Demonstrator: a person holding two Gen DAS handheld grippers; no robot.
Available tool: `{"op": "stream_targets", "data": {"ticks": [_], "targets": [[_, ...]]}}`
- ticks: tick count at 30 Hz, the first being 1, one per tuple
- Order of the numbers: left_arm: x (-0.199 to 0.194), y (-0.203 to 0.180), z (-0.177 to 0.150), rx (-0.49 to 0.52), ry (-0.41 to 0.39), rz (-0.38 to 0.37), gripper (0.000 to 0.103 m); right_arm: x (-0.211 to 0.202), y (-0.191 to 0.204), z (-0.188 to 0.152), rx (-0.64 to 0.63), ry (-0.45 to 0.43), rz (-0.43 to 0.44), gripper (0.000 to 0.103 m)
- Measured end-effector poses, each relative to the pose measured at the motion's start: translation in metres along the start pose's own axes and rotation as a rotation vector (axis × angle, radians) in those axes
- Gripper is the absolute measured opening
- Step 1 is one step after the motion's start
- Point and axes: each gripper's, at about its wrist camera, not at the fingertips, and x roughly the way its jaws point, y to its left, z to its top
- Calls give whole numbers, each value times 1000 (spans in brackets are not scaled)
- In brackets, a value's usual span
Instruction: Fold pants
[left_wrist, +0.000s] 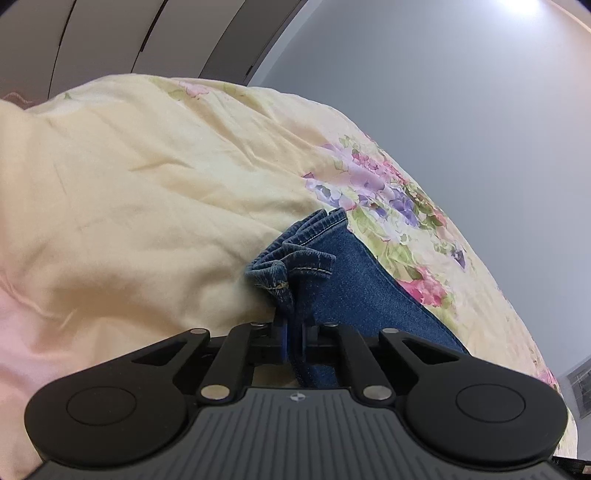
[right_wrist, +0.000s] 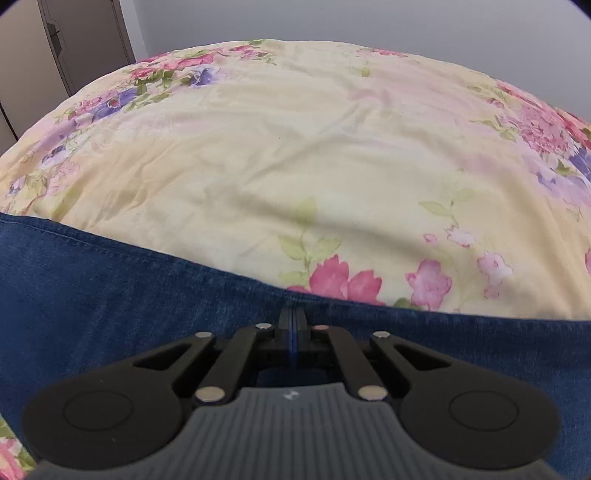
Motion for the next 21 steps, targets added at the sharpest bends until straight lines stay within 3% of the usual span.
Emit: {"op": "stream_targets", "data": {"ticks": [4,9,11,15,21], "targets": [[-9,-21,4,53,-21,36,5,-32,8,-35,-15,34,36,0],[-32,-57,9,107,-70,26,5,-59,11,-88,-5,93,90,0],[-47,-83,10,172,-96,10,5,-66,7,-98,12,83,98,0],[-83,-159,-7,447,-178,-14,5,-89,-8,-97,95,47,141,0],[-111,-284,-91,937,-258,-75,5,-136,-33,-105,98,-49,117,0]]}}
